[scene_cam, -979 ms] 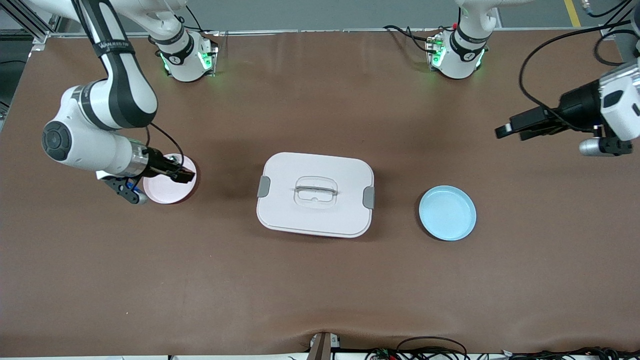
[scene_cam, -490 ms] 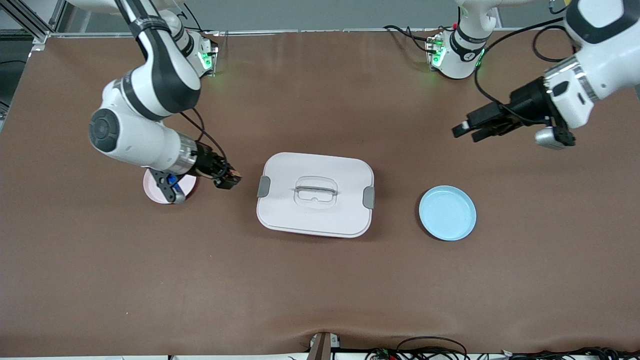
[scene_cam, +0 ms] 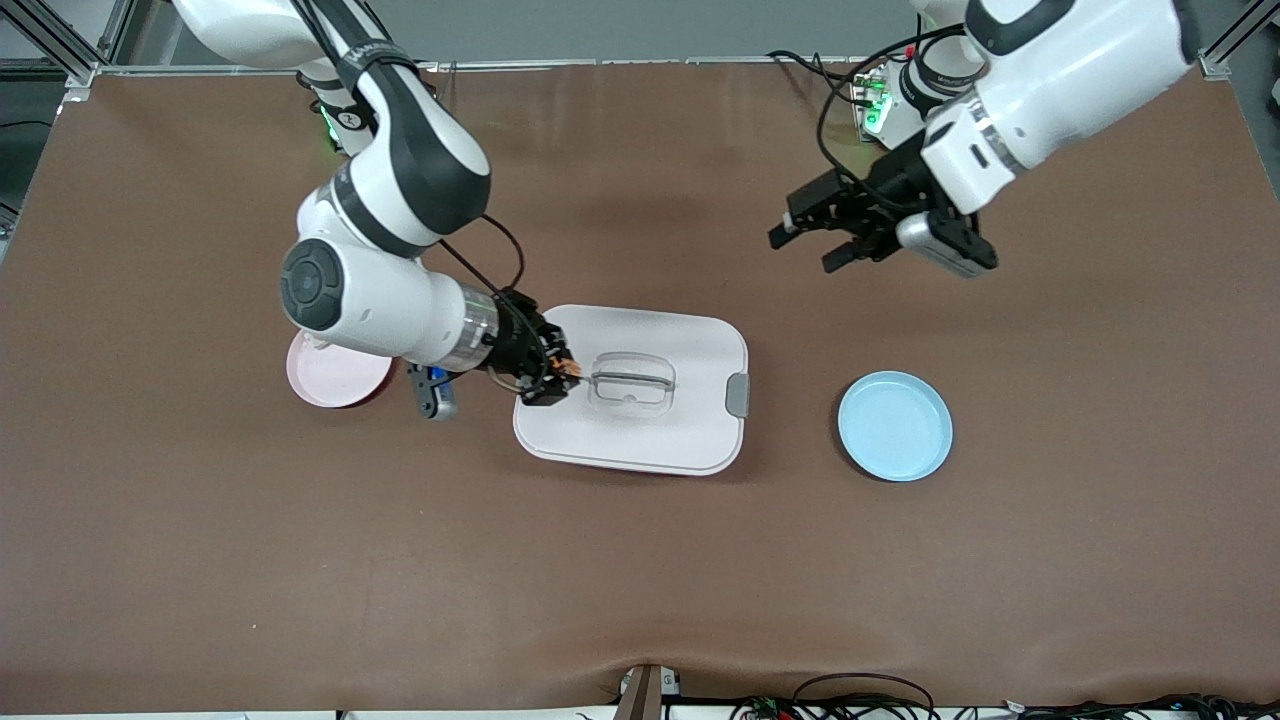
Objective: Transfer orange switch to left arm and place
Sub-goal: 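Lift the switch over the white box while the left gripper approaches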
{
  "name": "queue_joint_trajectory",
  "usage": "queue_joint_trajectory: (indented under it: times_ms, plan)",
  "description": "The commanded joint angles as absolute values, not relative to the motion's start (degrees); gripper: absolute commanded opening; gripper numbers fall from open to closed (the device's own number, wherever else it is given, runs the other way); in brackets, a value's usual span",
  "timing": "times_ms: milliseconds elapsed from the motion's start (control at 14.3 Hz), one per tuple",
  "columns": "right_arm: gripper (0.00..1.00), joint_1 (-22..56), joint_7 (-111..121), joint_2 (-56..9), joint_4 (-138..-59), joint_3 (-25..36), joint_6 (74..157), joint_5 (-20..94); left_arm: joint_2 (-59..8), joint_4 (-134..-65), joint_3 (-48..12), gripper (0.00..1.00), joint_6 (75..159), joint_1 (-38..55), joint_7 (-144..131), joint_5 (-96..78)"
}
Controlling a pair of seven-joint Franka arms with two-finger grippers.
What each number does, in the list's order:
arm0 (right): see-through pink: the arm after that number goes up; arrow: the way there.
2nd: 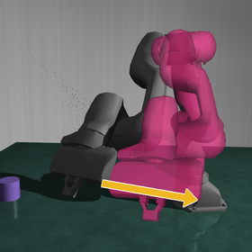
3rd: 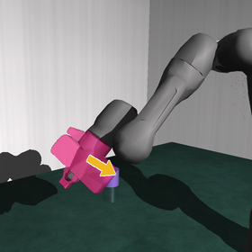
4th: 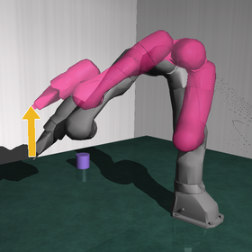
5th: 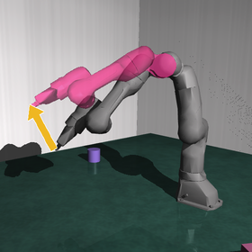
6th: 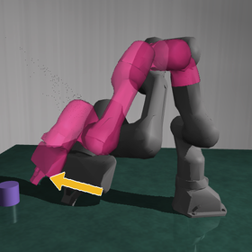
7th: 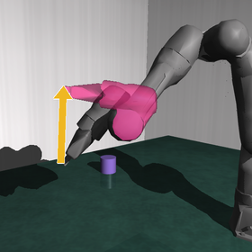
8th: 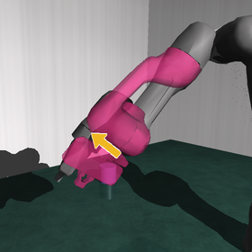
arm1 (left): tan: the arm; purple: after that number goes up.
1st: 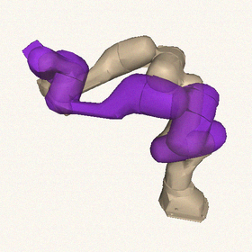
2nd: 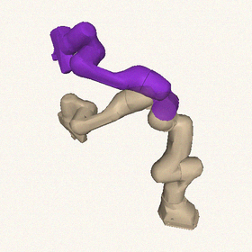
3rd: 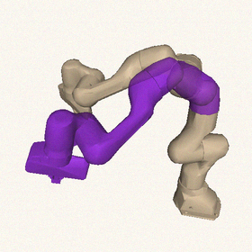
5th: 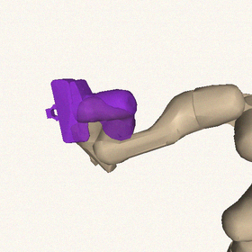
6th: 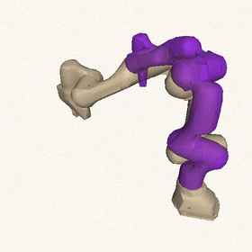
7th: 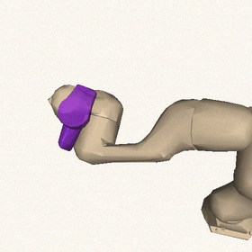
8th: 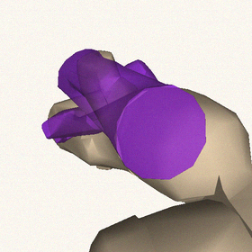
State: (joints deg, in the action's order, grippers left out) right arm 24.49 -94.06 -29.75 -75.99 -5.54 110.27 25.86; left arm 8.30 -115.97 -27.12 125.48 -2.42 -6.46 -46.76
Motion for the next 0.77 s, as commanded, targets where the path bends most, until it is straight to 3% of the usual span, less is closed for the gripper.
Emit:
queue_joint_trajectory:
  times_ms: [0, 280, 699]
  plan:
    - [0.00, 26.45, -101.76, -35.06, -66.37, -5.01, 108.54, 26.98, 5.98, -116.02, -30.92, 1.00, 128.48, -2.90, -5.63, -50.18]
    - [0.00, 28.39, -107.65, -35.24, -64.17, -5.10, 110.47, 29.70, 0.89, -114.71, -36.64, 1.00, 134.73, -2.72, -5.01, -50.27]
    - [0.00, 31.20, -109.42, -35.07, -63.90, -5.10, 110.13, 31.38, -8.34, -107.76, -37.18, 1.00, 134.91, -2.46, -4.75, -50.19]
